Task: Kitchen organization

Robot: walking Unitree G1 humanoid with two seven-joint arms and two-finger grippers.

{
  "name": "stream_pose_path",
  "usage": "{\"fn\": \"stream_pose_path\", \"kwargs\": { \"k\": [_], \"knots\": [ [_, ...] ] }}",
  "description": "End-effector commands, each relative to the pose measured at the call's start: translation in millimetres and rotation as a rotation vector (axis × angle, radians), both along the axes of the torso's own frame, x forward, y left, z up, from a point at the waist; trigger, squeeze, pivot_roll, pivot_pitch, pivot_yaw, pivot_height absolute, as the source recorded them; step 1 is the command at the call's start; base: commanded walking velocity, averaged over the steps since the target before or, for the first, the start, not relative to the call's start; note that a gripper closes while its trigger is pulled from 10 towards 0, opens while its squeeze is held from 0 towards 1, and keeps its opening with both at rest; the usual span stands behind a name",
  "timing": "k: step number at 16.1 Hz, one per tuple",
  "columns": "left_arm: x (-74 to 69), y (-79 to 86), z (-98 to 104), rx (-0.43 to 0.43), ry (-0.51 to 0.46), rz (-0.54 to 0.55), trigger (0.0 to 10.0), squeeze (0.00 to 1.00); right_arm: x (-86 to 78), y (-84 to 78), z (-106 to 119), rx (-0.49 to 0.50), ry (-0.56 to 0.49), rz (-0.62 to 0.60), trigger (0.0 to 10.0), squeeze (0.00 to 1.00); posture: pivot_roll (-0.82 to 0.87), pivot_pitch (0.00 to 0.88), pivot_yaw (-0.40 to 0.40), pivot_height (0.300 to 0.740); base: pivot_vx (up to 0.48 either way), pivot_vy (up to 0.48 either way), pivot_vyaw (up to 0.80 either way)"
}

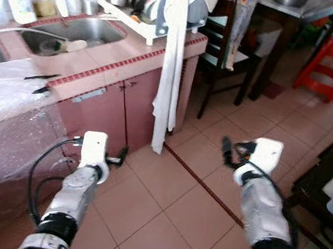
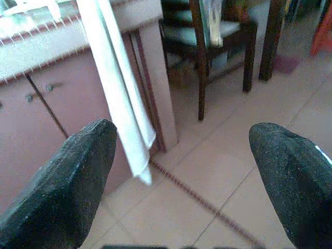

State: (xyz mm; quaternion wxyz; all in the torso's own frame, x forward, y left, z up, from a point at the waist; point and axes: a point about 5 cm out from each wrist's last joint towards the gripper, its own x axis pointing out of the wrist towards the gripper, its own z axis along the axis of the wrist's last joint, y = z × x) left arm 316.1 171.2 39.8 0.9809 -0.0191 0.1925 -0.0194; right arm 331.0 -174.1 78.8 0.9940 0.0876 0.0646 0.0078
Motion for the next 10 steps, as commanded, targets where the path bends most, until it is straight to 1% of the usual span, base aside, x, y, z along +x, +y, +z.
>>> {"fn": "stream_pose_path", "kwargs": {
  "k": [1, 2, 3, 4, 5, 6, 7, 8, 9, 10],
  "knots": [
    [-6.1, 14.8, -9, 0.056, 0.035, 0.038, 10.0, 0.00, -2.0, 1.4, -9, 0.059, 0.037, -0.030, 10.0, 0.00, -0.03, 0.017, 0.022, 0.740, 0.000, 0.000, 0.00],
    [-10.0, 17.9, -14, 0.066, 0.053, 0.041, 10.0, 0.00, -4.4, 2.3, -13, 0.069, 0.049, -0.033, 10.0, 0.00, -0.02, 0.015, 0.025, 0.740, 0.000, 0.000, 0.00],
    [-19.2, 22.4, -26, 0.083, 0.093, 0.045, 10.0, 0.00, -10.7, 2.6, -24, 0.067, 0.081, -0.032, 10.0, 0.00, -0.01, 0.018, 0.039, 0.740, 0.000, 0.000, 0.00],
    [-25.4, 25.2, -34, 0.099, 0.124, 0.041, 10.0, 0.00, -15.5, 1.7, -33, 0.055, 0.111, -0.033, 10.0, 0.00, -0.01, 0.018, 0.042, 0.740, 0.000, 0.000, 0.00],
    [-36.1, 28.3, -46, 0.121, 0.171, 0.034, 10.0, 0.00, -26.0, -2.5, -49, 0.042, 0.166, -0.045, 10.0, 0.00, -0.01, 0.023, 0.062, 0.740, 0.000, 0.000, 0.00],
    [-40.4, 28.7, -50, 0.128, 0.186, 0.028, 10.0, 0.00, -32.0, -6.0, -57, 0.044, 0.195, -0.061, 10.0, 0.00, -0.02, 0.024, 0.072, 0.740, 0.000, 0.000, 0.00],
    [-47.6, 30.7, -57, 0.134, 0.218, 0.018, 10.0, 0.00, -47.4, -14.6, -74, 0.029, 0.254, -0.104, 10.0, 0.00, -0.05, 0.024, 0.092, 0.740, 0.000, 0.000, 0.00],
    [-52.5, 30.0, -62, 0.132, 0.236, 0.005, 10.0, 0.00, -57.8, -20.0, -83, 0.028, 0.283, -0.130, 10.0, 0.00, -0.08, 0.024, 0.108, 0.740, 0.000, 0.000, 0.00],
    [-60.3, 24.8, -71, 0.150, 0.275, -0.038, 10.0, 0.00, -71.1, -27.4, -92, -0.001, 0.311, -0.147, 10.0, 0.00, -0.11, 0.034, 0.113, 0.740, 0.000, 0.000, 0.00],
    [-62.6, 23.1, -73, 0.153, 0.287, -0.050, 10.0, 0.00, -74.4, -29.4, -95, -0.007, 0.320, -0.152, 10.0, 0.00, -0.12, 0.036, 0.111, 0.740, 0.000, 0.000, 0.00]
  ]
}}
